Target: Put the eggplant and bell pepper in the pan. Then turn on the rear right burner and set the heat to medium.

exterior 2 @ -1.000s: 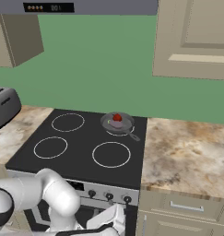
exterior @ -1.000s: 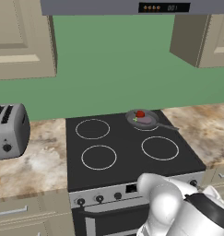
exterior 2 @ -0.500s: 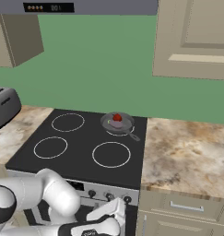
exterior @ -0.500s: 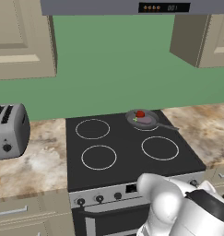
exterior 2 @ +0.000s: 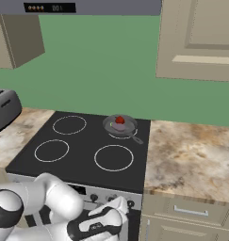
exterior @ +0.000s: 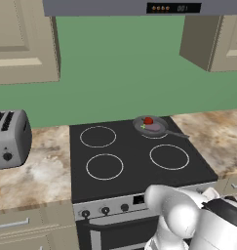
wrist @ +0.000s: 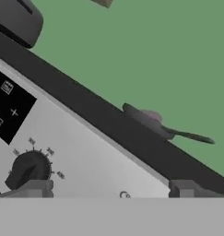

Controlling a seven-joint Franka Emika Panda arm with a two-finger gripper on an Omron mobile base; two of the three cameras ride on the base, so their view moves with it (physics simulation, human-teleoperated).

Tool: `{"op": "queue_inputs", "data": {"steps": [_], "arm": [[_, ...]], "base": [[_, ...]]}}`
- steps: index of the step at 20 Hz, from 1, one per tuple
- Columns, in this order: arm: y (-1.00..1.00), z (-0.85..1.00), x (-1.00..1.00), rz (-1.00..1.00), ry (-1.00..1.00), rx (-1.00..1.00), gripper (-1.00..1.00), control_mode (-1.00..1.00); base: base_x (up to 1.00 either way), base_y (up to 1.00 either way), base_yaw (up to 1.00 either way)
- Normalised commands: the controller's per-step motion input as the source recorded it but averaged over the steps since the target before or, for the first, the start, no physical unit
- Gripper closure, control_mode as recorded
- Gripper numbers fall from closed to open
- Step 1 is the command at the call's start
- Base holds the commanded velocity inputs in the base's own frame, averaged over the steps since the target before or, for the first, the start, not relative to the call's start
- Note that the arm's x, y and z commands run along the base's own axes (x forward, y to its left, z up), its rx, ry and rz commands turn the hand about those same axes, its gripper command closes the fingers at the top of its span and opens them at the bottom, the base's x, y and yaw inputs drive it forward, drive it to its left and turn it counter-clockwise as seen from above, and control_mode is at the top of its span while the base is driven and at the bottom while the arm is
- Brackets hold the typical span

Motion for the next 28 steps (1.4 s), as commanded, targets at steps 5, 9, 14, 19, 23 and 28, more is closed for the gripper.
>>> {"op": "queue_inputs", "data": {"steps": [5, 9, 14, 19, 23, 28], "arm": [[-0.18, -0.34, 0.03, 0.0, 0.01, 0.1, -1.0, -1.0], [-0.28, -0.18, 0.01, 0.0, 0.0, 0.11, -1.0, -1.0], [-0.13, -0.11, 0.05, 0.0, 0.0, 0.08, -1.0, -1.0], [0.01, -0.13, 0.14, 0.0, 0.0, 0.03, -1.0, -1.0], [0.21, -0.03, 0.18, 0.0, 0.0, 0.0, -1.0, -1.0], [0.06, 0.0, 0.3, -0.01, 0.0, 0.0, -1.0, -1.0]], "base": [[0.0, 0.0, 0.0], [0.0, 0.0, 0.0], [0.0, 0.0, 0.0], [0.0, 0.0, 0.0], [0.0, 0.0, 0.0], [0.0, 0.0, 0.0]]}}
